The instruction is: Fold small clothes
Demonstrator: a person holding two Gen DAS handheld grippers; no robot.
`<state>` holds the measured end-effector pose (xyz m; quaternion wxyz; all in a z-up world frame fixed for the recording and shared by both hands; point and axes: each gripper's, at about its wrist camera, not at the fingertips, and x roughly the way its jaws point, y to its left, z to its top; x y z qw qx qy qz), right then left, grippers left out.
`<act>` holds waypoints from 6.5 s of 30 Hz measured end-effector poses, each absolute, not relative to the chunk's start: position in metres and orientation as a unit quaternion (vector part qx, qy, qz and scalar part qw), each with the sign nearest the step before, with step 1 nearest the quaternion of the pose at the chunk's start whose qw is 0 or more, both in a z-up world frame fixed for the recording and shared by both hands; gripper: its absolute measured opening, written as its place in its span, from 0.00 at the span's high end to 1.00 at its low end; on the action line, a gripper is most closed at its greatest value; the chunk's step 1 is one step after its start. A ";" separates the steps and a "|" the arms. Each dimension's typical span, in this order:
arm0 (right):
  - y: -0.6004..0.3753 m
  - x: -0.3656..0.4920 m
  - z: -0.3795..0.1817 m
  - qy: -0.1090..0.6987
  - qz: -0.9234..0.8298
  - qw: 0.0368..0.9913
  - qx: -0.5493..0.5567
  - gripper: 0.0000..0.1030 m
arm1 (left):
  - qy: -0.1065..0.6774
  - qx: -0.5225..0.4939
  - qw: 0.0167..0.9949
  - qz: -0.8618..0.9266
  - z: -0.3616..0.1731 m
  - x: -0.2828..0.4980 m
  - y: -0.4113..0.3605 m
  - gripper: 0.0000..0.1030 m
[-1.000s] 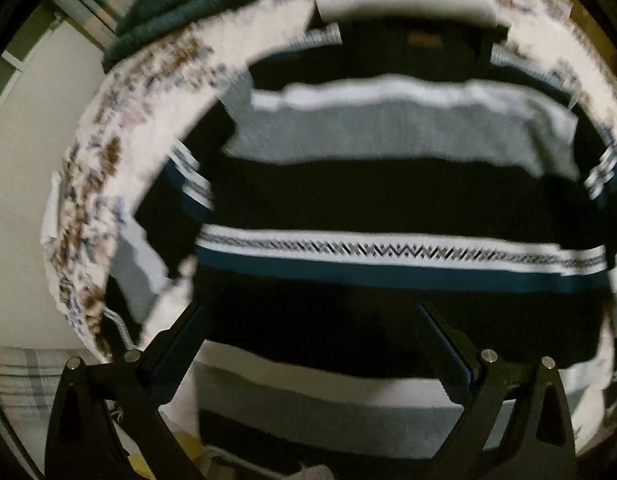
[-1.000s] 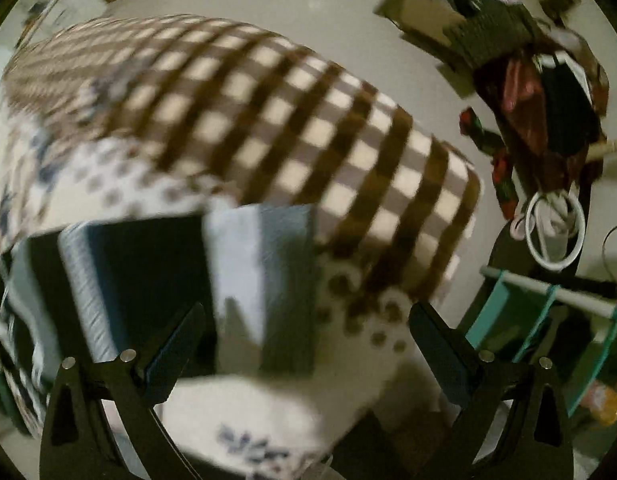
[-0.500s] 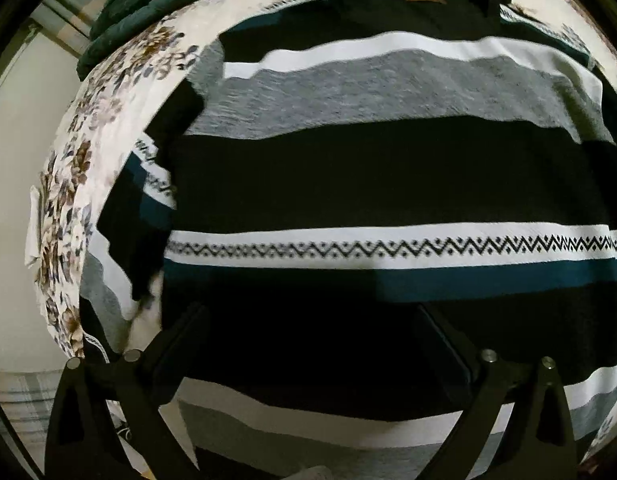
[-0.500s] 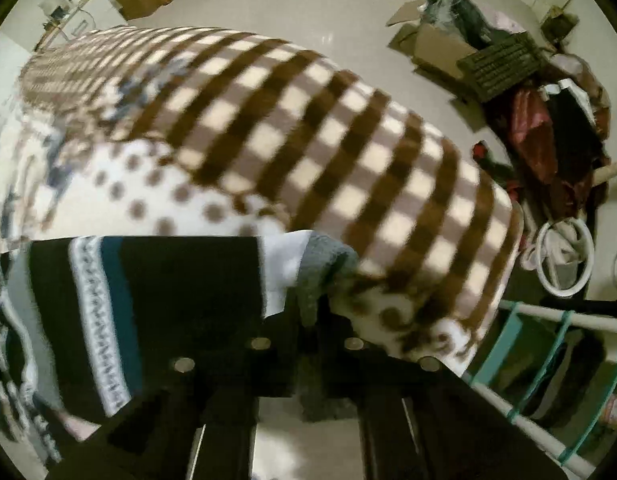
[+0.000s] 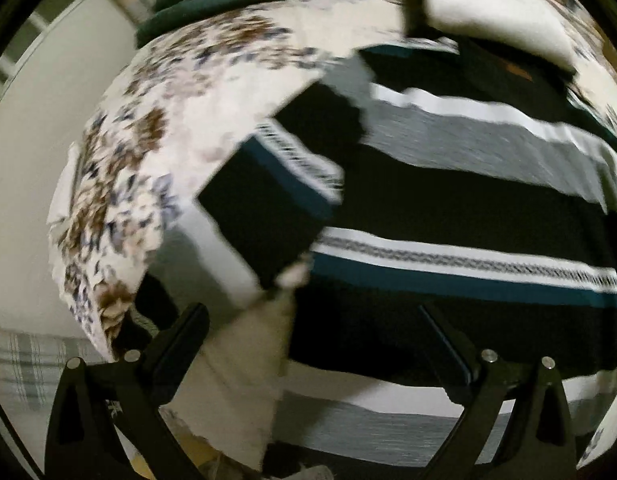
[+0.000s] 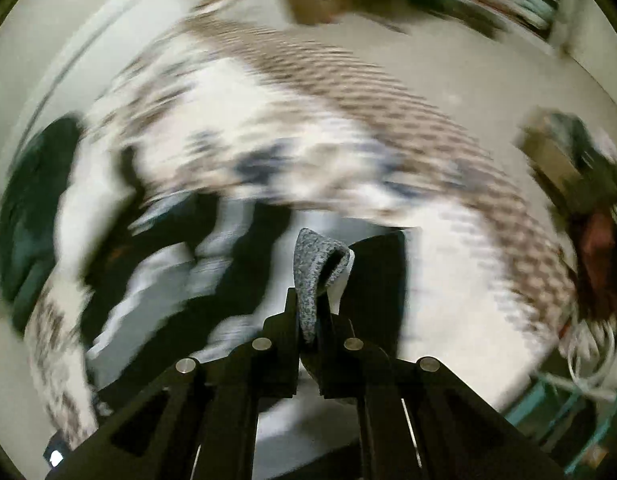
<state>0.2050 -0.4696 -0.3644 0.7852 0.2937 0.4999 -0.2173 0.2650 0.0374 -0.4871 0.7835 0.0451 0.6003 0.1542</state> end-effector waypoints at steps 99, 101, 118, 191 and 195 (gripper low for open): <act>-0.522 0.320 -0.439 0.639 -0.111 0.725 0.233 0.31 | 0.498 -0.017 0.866 -0.046 -0.419 0.389 -0.181 0.04; -0.521 0.322 -0.433 0.634 -0.101 0.725 0.249 0.31 | 0.495 -0.016 0.869 -0.016 -0.415 0.378 -0.145 0.04; -0.387 0.437 -0.488 0.685 -0.019 0.711 0.158 0.92 | 0.567 -0.088 0.779 0.255 -0.489 0.326 0.082 0.04; -0.485 0.285 -0.405 0.693 -0.088 0.667 0.258 0.38 | 0.578 -0.057 0.811 0.070 -0.471 0.312 -0.006 0.04; -0.527 0.261 -0.419 0.706 -0.072 0.659 0.251 0.38 | 0.589 -0.032 0.806 0.055 -0.473 0.272 -0.076 0.04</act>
